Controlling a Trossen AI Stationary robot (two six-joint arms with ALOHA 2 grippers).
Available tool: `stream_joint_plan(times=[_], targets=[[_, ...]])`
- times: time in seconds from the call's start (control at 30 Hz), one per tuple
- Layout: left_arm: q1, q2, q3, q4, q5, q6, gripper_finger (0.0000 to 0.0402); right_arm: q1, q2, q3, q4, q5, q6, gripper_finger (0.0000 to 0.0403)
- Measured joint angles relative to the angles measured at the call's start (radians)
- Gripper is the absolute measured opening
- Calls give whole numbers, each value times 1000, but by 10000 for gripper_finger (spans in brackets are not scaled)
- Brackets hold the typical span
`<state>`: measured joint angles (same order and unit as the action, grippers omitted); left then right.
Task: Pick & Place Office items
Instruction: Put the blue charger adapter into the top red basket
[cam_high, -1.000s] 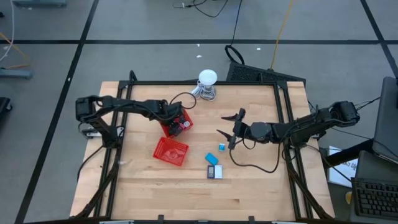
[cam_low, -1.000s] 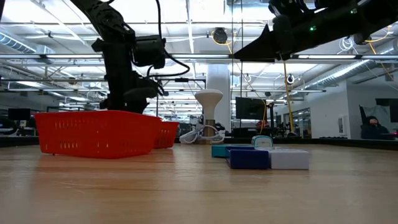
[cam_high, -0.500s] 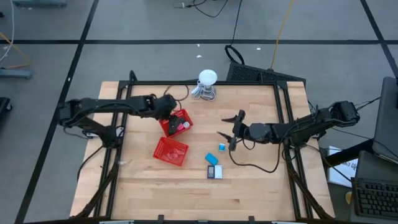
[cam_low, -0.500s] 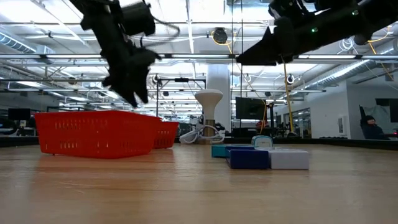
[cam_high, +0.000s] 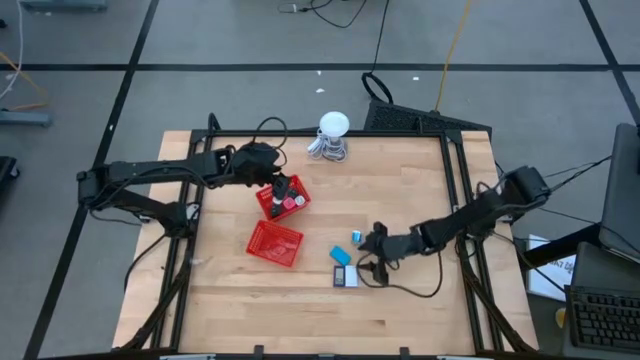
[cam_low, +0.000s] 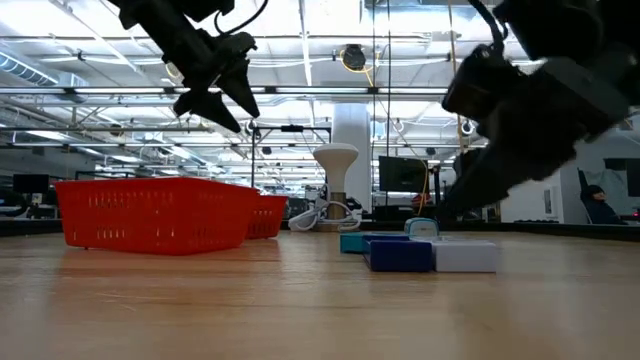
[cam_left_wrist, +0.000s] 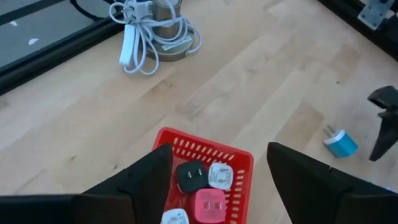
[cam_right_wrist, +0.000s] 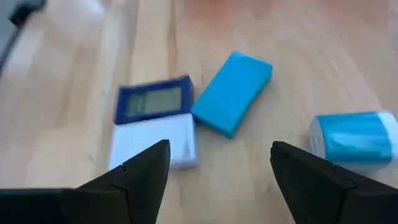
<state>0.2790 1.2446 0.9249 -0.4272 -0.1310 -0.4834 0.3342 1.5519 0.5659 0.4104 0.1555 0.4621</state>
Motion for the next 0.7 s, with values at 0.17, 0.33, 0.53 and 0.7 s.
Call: stream_joint_plan(times=[0.17,0.33,0.53,0.7], targets=[[-10,0,0,18,0,-1,270,-2,35,1,-1,122,-4,265],[-22,0,0,20,-1,11,262,-25,24,1,-24,243,-14,265],[-24,0,0,20,-1,26,249,-56,23,0,-79,388,25,265],[-26,0,0,23,-1,18,244,-85,23,1,-79,393,95,265]])
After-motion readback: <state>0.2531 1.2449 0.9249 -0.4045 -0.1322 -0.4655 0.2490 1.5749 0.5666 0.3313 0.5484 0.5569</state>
